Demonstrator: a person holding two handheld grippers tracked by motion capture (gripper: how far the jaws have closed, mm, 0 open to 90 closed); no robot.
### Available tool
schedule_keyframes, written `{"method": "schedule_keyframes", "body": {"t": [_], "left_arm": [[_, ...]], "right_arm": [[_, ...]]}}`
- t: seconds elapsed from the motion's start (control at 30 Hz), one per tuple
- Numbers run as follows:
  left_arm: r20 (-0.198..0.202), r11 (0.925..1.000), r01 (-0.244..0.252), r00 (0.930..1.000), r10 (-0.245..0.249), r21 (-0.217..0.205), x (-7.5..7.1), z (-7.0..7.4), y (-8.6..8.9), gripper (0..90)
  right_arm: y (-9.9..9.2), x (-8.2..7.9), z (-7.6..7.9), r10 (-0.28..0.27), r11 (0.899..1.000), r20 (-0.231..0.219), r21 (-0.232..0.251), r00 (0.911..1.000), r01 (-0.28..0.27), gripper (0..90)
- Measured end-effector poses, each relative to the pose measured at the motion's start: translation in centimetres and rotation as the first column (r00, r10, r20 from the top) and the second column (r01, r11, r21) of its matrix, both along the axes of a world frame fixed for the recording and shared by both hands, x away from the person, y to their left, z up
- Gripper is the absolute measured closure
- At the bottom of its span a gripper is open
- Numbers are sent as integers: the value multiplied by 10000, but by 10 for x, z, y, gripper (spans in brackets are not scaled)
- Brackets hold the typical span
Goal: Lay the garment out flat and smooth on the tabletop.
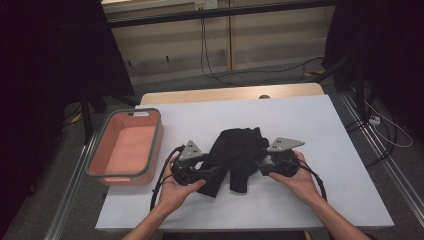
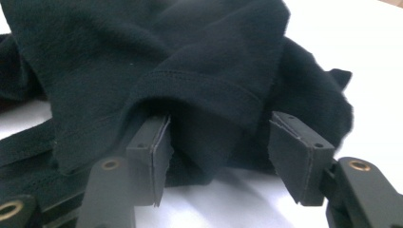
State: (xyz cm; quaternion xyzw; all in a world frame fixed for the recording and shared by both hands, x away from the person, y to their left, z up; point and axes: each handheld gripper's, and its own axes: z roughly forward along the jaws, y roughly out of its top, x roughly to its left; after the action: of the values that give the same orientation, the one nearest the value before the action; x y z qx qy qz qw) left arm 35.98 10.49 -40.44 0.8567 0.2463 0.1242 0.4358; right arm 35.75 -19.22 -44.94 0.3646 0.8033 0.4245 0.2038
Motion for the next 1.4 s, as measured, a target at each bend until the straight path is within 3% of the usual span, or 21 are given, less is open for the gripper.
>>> {"method": "schedule_keyframes", "body": {"t": [0.1, 0.17, 0.23, 0.33, 0.6, 0.7, 0.9, 1.03, 1.1, 1.17, 1.23, 1.3, 1.4], "left_arm": [[-11, 9997, 133, 9999, -133, 203, -1, -2, -7, 404], [-7, 9996, 214, 9998, -214, 197, 0, -3, -11, 404], [6, 9996, 188, 9998, -188, 227, -1, -2, -13, 399], [35, 9993, 276, 9996, -277, 235, -3, 1, -16, 380], [221, 9986, 374, 9990, -382, 373, 5, 3, -25, 324], [117, 9994, 174, 9998, -177, 285, 12, 3, -29, 273], [145, 9993, -183, 9997, 179, 312, 23, 1, -32, 194], [45, 9980, -477, 9989, 476, 412, 31, -3, -34, 173], [53, 9963, -598, 9982, 596, 619, 35, -6, -33, 243], [-68, 9964, -630, 9980, 635, 569, 39, -10, -31, 437], [-42, 9956, -584, 9983, 588, 735, 41, -11, -28, 687], [-49, 9950, -620, 9980, 625, 781, 41, -9, -25, 768], [-78, 9960, -736, 9972, 741, 513, 40, -3, -17, 787]], "right_arm": [[7, 4, -2, 57, 10000, -46, -75, 10000, -57, 444], [10, 7, -3, 233, 9997, -83, -7, 9997, -234, 595], [14, 8, 1, 378, 9993, 156, 26, 9992, -378, 743], [20, 11, 12, 617, 9973, 398, 370, 9973, -632, 851], [39, 24, 43, 838, 9927, 1198, 767, 9893, -934, 868], [48, 33, 51, 857, 9912, 1368, 888, 9869, -984, 869], [63, 48, 64, 818, 9872, 1544, 1235, 9846, -1014, 868], [70, 50, 62, 912, 9857, 1424, 1278, 9856, -1097, 859], [71, 51, 57, 942, 9853, 1284, 1300, 9872, -1109, 829], [69, 51, 53, 879, 9862, 1151, 1301, 9895, -1027, 763], [66, 50, 51, 767, 9876, 1096, 1281, 9910, -906, 655], [60, 48, 51, 682, 9885, 1056, 1272, 9921, -815, 606], [48, 43, 54, 477, 9869, 1054, 1481, 9933, -631, 498]]}}
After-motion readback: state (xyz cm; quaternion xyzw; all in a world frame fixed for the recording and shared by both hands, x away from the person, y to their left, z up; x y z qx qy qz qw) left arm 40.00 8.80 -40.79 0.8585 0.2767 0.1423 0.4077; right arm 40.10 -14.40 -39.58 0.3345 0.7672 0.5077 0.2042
